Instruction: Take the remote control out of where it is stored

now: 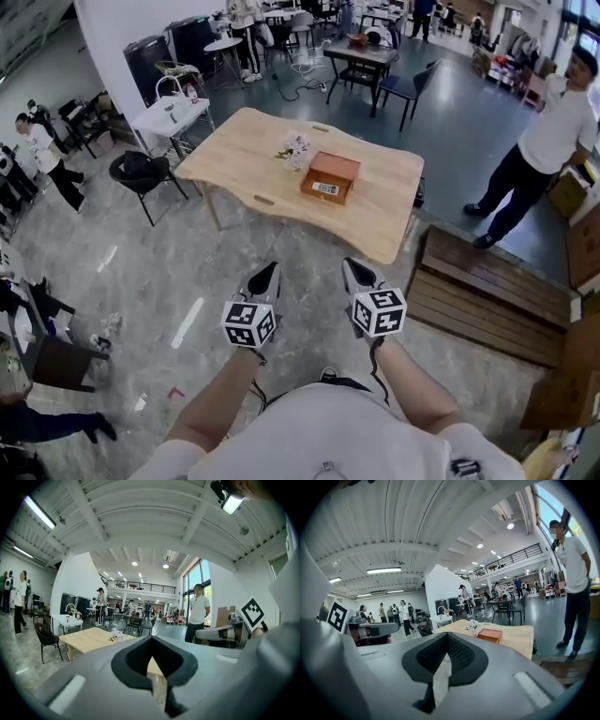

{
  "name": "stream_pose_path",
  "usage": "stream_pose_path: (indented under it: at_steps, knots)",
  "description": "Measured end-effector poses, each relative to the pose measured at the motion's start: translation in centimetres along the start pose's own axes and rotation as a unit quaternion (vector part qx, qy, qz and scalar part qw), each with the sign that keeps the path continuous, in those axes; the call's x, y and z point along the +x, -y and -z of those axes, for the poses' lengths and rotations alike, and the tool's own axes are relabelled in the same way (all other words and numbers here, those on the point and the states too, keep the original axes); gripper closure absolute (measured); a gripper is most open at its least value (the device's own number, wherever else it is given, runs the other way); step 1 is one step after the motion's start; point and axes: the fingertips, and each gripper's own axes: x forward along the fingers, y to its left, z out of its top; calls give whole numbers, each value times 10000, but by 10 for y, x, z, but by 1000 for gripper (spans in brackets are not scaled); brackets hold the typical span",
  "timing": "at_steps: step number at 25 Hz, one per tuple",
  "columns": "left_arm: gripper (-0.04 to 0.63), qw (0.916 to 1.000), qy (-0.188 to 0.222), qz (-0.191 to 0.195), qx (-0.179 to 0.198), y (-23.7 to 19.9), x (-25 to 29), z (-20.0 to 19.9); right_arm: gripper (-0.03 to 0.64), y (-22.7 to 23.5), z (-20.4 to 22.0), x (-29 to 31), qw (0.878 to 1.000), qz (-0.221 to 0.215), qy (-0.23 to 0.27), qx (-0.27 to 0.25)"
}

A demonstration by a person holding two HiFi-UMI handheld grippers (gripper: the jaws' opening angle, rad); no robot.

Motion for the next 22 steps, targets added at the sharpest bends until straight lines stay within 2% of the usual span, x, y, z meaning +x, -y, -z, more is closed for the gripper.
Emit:
stream_pose_path:
  at_steps: [7, 15, 22]
  knots:
    - [595, 9997, 31, -207, 99, -4, 48, -14, 589, 41, -23, 36, 9998, -183, 67, 77]
    - [595, 9993, -50, -366, 80, -29, 83, -11, 589, 61, -13, 83, 9991, -316, -92, 282]
    - [595, 9998, -101, -180, -57, -65, 142, -11, 589, 86, -21, 136, 9992, -186, -147, 328]
